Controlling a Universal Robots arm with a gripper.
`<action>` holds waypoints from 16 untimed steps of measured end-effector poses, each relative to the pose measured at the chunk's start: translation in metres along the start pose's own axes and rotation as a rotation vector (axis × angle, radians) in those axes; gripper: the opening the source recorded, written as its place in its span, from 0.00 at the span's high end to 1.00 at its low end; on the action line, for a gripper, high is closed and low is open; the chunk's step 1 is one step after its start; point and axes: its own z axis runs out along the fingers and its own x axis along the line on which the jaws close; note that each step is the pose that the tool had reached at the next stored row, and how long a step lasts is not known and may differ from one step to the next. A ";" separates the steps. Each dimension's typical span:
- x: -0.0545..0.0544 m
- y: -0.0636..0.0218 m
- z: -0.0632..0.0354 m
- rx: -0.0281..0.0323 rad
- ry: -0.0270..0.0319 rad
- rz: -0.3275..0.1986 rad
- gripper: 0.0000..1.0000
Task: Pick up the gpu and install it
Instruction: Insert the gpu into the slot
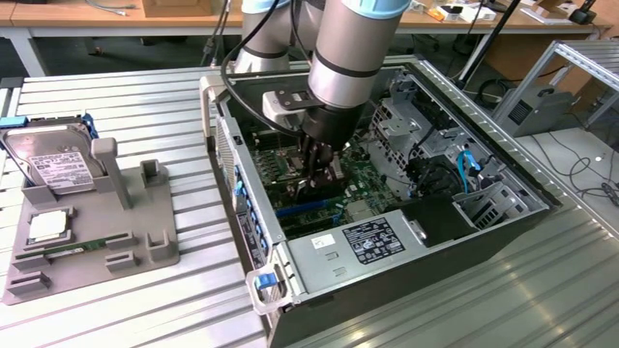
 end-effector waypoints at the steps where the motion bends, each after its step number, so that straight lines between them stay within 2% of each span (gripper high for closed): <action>1: 0.000 0.0004 0.0005 0.0000 0.0000 0.000 0.73; 10: 0.001 0.0006 0.0068 -0.0001 0.0004 0.000 0.73; 16: 0.001 -0.0007 0.0035 0.0003 0.0003 0.000 0.73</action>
